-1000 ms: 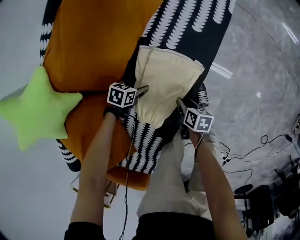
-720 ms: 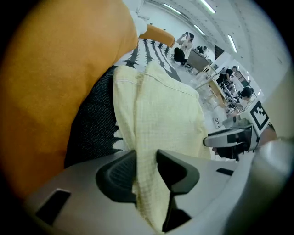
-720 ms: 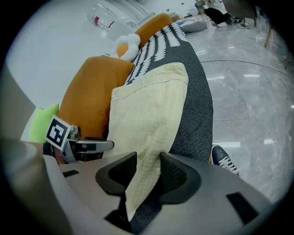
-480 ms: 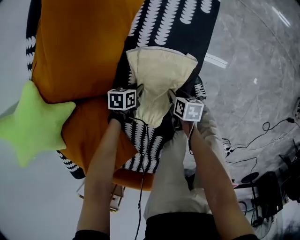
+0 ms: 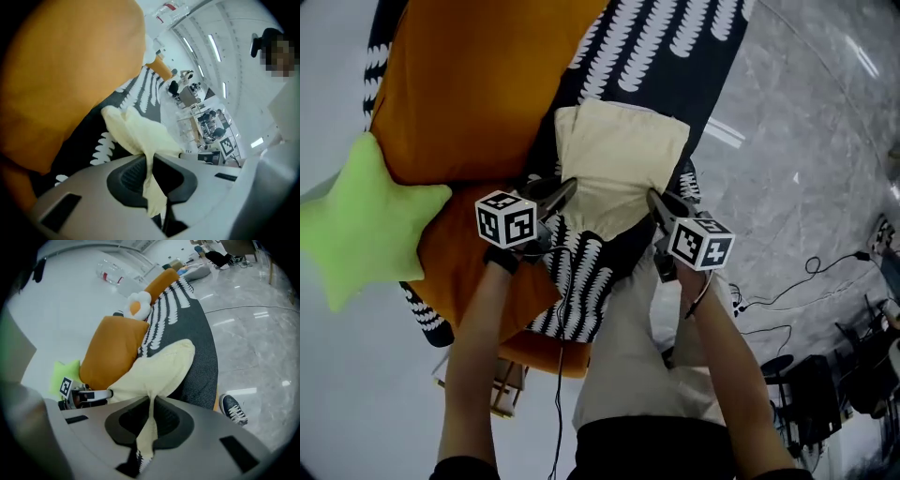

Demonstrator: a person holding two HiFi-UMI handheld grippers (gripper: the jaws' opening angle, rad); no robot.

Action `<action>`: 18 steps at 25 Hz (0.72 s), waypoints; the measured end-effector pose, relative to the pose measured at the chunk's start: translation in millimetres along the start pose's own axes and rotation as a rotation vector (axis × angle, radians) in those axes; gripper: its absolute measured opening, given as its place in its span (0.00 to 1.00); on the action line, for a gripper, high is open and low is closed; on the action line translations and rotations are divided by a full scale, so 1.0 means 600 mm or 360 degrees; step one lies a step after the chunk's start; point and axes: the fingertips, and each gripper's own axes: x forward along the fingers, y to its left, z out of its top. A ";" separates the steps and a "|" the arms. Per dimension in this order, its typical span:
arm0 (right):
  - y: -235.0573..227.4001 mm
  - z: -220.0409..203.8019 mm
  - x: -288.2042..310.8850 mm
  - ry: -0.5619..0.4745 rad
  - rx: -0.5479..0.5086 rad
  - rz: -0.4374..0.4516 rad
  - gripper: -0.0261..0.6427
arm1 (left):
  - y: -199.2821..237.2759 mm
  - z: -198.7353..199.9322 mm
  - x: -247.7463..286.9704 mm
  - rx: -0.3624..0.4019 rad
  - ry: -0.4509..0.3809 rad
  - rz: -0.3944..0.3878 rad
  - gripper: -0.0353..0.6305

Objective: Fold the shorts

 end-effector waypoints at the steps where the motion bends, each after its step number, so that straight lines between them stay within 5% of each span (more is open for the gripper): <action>1: 0.010 0.009 -0.016 -0.0012 -0.0009 0.0030 0.09 | -0.016 0.009 -0.007 0.0027 -0.0033 -0.0016 0.12; 8: 0.031 0.143 -0.112 -0.0110 -0.0220 0.0049 0.09 | -0.121 0.130 0.006 0.0172 -0.0149 -0.0065 0.12; 14: 0.038 0.315 -0.174 -0.0361 -0.0414 -0.0003 0.09 | -0.197 0.310 0.051 0.0458 -0.0274 -0.0055 0.12; 18: 0.042 0.370 -0.191 -0.0519 -0.0571 -0.0106 0.10 | -0.223 0.379 0.069 0.0633 -0.0397 -0.0050 0.12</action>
